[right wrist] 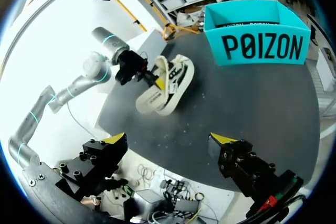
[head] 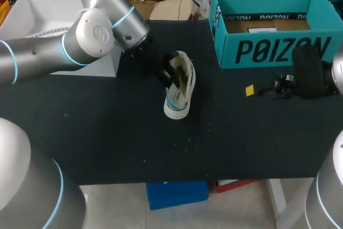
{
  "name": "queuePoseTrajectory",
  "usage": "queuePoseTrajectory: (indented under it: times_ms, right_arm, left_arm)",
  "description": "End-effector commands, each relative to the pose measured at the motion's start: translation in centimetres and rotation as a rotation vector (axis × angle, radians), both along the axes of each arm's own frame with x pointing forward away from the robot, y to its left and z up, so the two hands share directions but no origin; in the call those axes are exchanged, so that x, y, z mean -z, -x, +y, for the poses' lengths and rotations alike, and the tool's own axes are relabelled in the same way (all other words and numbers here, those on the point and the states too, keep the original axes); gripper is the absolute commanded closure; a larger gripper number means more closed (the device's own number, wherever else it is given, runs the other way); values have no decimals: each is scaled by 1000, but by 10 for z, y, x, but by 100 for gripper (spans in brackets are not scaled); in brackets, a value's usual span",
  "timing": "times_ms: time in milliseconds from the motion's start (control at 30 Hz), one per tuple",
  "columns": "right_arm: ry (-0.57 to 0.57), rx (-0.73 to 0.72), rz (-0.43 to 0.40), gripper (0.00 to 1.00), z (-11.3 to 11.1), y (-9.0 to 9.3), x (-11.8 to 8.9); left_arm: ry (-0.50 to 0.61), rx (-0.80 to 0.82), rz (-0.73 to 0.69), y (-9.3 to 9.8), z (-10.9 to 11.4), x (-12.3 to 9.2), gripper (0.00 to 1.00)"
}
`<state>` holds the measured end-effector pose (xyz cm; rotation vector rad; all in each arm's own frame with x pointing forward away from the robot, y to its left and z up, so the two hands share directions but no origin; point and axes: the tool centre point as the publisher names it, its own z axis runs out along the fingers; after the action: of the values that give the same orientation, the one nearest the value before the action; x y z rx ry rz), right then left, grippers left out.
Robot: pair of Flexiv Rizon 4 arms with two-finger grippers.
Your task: Take the shoe out of the shoebox, open the shoe tongue, remove and reinsert the insole, then place the shoe into the shoebox
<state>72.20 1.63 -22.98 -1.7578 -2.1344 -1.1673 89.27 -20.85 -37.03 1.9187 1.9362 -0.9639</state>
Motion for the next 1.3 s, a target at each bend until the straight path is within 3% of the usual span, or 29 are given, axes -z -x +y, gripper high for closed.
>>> queuePoseTrajectory:
  times_ms: [33,100,233,433,800,1100,1133,1167,1300]
  right_arm:
    - [0,2,-1,0,1,1,1]
    - [0,2,-1,0,1,1,1]
    - [0,2,-1,0,1,1,1]
    - [0,2,-1,0,1,1,1]
    - [0,2,-1,0,1,1,1]
    - [0,2,-1,0,1,1,1]
    - [0,2,-1,0,1,1,1]
    - [0,2,-1,0,1,1,1]
    - [0,2,-1,0,1,1,1]
  left_arm:
    - [-8,2,-3,5,-1,-5,44]
    - [-11,3,-2,9,3,-8,44]
    - [-10,3,0,18,10,-16,54]
    - [-3,19,-27,35,12,-30,53]
    - [0,52,-13,58,7,-33,62]
    - [-9,52,-16,66,13,-40,77]
    - [-9,51,-16,66,14,-40,84]
    - [-9,50,-16,66,14,-40,98]
    - [-7,52,0,66,15,-37,100]
